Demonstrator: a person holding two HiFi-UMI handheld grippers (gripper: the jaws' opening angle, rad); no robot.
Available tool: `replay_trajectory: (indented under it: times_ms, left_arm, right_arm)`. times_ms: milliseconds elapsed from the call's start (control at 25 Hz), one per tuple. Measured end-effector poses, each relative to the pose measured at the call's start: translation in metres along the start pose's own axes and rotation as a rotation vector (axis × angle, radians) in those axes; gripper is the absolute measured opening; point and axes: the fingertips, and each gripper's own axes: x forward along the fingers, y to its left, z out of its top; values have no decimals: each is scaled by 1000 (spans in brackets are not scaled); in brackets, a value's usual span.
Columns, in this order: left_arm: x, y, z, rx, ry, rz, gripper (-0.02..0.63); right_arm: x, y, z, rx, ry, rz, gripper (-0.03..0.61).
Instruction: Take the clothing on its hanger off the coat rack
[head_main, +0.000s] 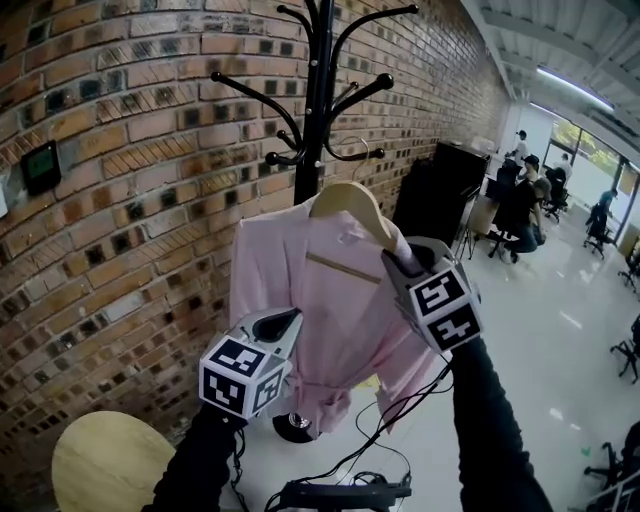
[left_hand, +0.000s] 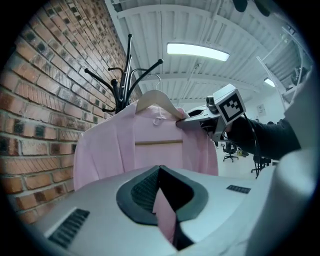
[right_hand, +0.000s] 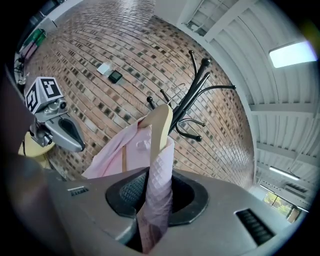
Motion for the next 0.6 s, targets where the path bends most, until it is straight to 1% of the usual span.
replay_trajectory:
  times_ms: [160, 240, 400, 600]
  left_arm:
    - [23, -30, 6, 11, 9, -51, 0]
    - [36, -52, 11, 20, 12, -69, 0]
    - [70, -106, 13, 40, 21, -98, 0]
    - [125, -165, 17, 44, 19, -98, 0]
  right_arm:
    - [-28, -19, -24, -4, 23, 2, 77]
    - [-48, -34, -40, -12, 30, -6, 77]
    - [-91, -65, -84, -23, 29, -22, 77]
    - [-125, -112, -141, -28, 23, -7, 77]
